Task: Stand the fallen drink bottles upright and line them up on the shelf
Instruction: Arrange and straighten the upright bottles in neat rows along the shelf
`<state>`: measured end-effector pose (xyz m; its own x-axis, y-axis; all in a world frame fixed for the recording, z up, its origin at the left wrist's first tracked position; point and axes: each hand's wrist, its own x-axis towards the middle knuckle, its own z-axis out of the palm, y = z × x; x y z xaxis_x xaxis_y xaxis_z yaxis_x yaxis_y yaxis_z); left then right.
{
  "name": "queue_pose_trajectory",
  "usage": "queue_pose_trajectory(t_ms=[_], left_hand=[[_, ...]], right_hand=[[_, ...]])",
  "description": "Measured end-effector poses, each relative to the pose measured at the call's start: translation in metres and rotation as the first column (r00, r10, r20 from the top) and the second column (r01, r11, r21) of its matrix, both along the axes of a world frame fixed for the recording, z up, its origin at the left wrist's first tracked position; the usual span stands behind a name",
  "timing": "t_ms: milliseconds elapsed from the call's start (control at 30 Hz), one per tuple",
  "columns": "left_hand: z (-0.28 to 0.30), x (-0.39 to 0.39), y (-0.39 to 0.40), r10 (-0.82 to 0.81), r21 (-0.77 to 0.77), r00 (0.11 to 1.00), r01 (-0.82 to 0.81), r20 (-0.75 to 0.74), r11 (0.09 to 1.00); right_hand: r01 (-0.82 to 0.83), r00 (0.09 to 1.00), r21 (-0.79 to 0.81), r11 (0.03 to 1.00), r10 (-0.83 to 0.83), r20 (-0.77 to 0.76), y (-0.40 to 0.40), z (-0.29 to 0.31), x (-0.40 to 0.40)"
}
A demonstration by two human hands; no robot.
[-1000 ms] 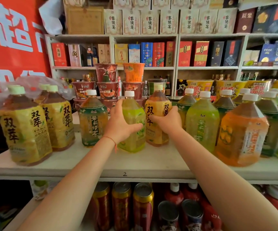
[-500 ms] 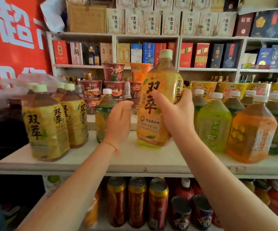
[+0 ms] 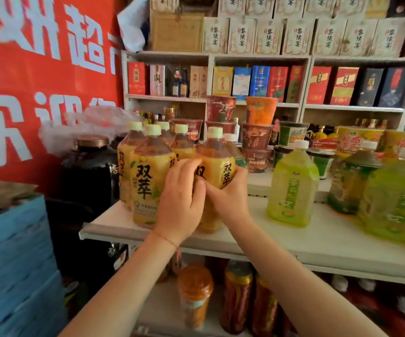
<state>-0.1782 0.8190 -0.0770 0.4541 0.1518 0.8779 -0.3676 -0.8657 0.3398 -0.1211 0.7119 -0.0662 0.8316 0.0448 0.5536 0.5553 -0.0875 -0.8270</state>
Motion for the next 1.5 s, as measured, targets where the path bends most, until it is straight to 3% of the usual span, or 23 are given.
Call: queue_pose_trajectory(t_ms=[200, 267, 400, 500, 667, 733, 833, 900, 967, 1033, 1100, 1200, 1300, 1367, 1500], left_hand=[[0.005, 0.013, -0.004, -0.072, 0.032, 0.997, 0.073, -0.043, 0.997], [0.010, 0.020, -0.006, -0.066, 0.025, 0.997, 0.068, -0.048, 0.997], [0.013, 0.031, -0.012, 0.012, 0.052, 0.998, -0.009, -0.063, 0.999], [0.010, 0.035, -0.011, -0.009, 0.028, 0.998, 0.011, -0.055, 1.000], [0.008, 0.037, -0.012, -0.028, 0.057, 0.999, 0.030, -0.037, 0.998], [0.006, 0.037, -0.013, -0.023, 0.055, 0.998, 0.026, -0.052, 0.998], [0.004, 0.037, -0.011, -0.011, 0.060, 0.998, 0.014, -0.056, 0.998], [0.004, 0.036, -0.012, -0.002, 0.061, 0.998, 0.005, -0.058, 0.998], [0.005, 0.035, -0.014, 0.006, 0.054, 0.998, -0.002, -0.064, 0.999], [0.006, 0.033, -0.018, 0.009, 0.034, 0.997, -0.007, -0.081, 0.999], [0.008, 0.029, -0.023, 0.034, 0.018, 0.995, -0.032, -0.097, 0.999], [0.008, 0.022, -0.040, 0.088, 0.148, 0.996, -0.088, 0.005, 0.985], [0.006, 0.022, -0.064, -0.012, 0.257, 0.999, -0.001, 0.049, 0.966], [0.005, 0.027, -0.082, -0.072, 0.184, 0.996, 0.082, -0.060, 0.980], [0.009, 0.046, -0.109, -0.275, -0.204, 0.921, 0.223, -0.275, 0.953]], right_hand=[[0.001, 0.997, -0.299, 0.954, -0.023, -0.071, -0.012, 0.021, 0.010], [-0.037, 0.992, -0.238, 0.970, 0.008, -0.124, -0.033, 0.034, 0.015], [0.134, 0.991, -0.330, 0.934, -0.136, 0.018, -0.053, 0.044, 0.034], [0.065, 0.996, -0.376, 0.924, -0.038, 0.080, -0.040, 0.053, 0.048], [-0.134, 0.990, -0.440, 0.888, 0.138, -0.023, -0.021, 0.070, 0.069], [-0.056, 0.996, -0.496, 0.867, 0.086, 0.038, -0.020, 0.069, 0.072], [0.253, 0.960, -0.583, 0.772, -0.128, 0.248, -0.021, 0.065, 0.073], [0.485, 0.861, -0.555, 0.675, -0.259, 0.438, -0.024, 0.064, 0.069], [0.620, 0.757, -0.508, 0.598, -0.287, 0.587, -0.030, 0.064, 0.064], [0.640, 0.733, -0.475, 0.604, -0.293, 0.614, -0.037, 0.067, 0.062], [0.610, 0.774, -0.488, 0.624, -0.337, 0.536, -0.044, 0.073, 0.061], [0.478, 0.873, -0.496, 0.725, -0.329, 0.360, -0.061, 0.080, 0.060], [0.396, 0.911, -0.438, 0.807, -0.284, 0.299, -0.081, 0.082, 0.055], [0.392, 0.909, -0.455, 0.800, -0.260, 0.325, -0.091, 0.085, 0.051], [0.365, 0.911, -0.513, 0.777, -0.184, 0.370, -0.112, 0.091, 0.044]])
